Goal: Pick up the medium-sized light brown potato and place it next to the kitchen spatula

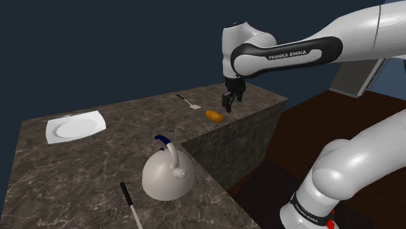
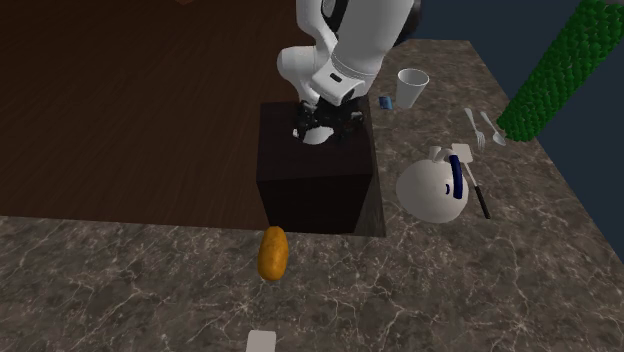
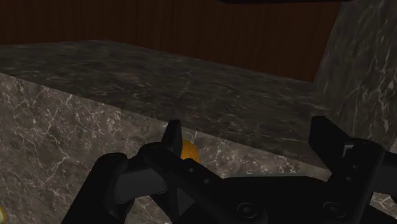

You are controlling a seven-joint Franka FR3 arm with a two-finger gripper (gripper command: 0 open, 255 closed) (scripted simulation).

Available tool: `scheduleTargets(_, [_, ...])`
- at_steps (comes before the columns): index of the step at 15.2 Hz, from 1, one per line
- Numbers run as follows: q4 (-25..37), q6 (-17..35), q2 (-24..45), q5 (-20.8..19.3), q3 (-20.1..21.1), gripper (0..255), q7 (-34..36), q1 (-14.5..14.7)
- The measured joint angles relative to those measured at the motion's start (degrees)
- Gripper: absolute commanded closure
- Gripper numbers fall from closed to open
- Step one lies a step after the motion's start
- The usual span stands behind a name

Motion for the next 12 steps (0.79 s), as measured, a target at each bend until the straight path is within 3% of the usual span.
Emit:
scheduleTargets(5, [3.2, 5.3, 10.8, -6.1, 1.3, 0, 5.0, -2.2])
scheduleTargets(12, [10.6, 8.7, 25.8, -15.8, 1.5, 0, 12.3, -4.0])
